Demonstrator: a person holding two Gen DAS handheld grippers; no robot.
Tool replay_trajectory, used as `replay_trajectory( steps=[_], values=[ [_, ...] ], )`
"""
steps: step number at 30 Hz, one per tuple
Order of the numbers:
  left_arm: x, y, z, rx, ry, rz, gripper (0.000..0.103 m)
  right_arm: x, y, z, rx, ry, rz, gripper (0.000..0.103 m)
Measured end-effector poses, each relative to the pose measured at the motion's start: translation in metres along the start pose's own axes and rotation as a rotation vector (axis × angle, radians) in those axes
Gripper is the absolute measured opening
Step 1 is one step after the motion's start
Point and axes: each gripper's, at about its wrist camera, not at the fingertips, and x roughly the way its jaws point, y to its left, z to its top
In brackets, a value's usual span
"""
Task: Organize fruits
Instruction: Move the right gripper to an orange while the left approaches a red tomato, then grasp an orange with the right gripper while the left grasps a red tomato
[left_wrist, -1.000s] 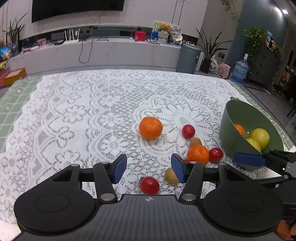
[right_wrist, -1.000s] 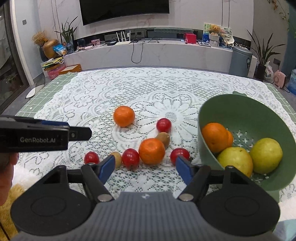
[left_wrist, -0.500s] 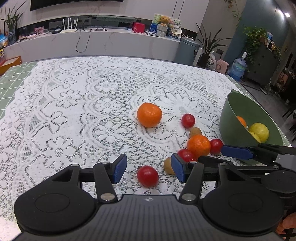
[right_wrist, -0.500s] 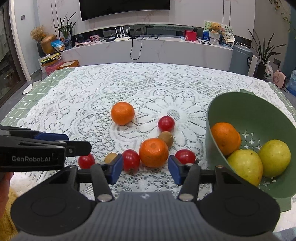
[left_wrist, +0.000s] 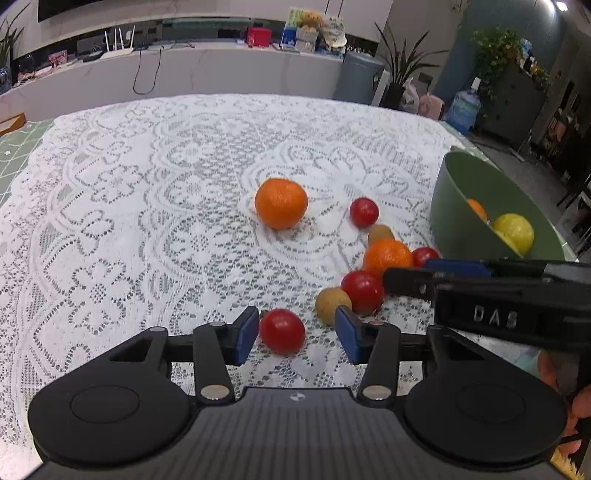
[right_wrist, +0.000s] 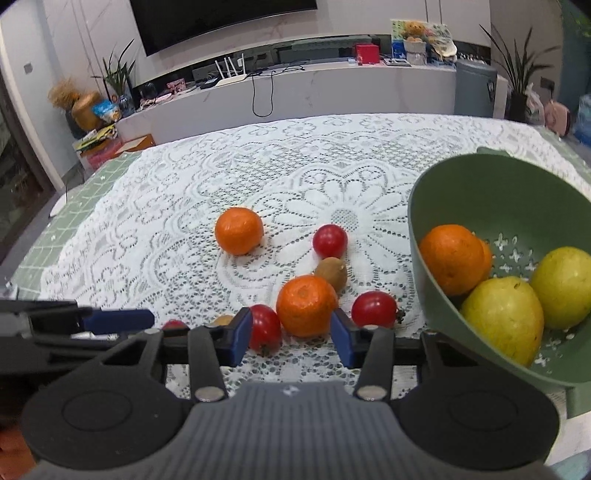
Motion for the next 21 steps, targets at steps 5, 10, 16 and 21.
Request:
replay_trajectory(
  steps=[5,10,16,21],
  values=[
    [0.004,0.001,-0.002,0.0,0.031,0.014,0.048,0.006,-0.005,0.004,0.066,-0.012,0.004,0.042],
    [0.008,0.002,-0.002,0.0,0.043,0.025,0.045,0.014,-0.005,0.008,0.098,-0.014,-0.017,0.04],
    [0.015,0.0,-0.001,0.021,0.058,0.044,0.043,0.022,-0.003,0.01,0.093,-0.001,-0.074,0.043],
    [0.018,-0.001,-0.001,0.03,0.072,0.051,0.036,0.025,-0.003,0.01,0.087,0.0,-0.086,0.043]
  ],
)
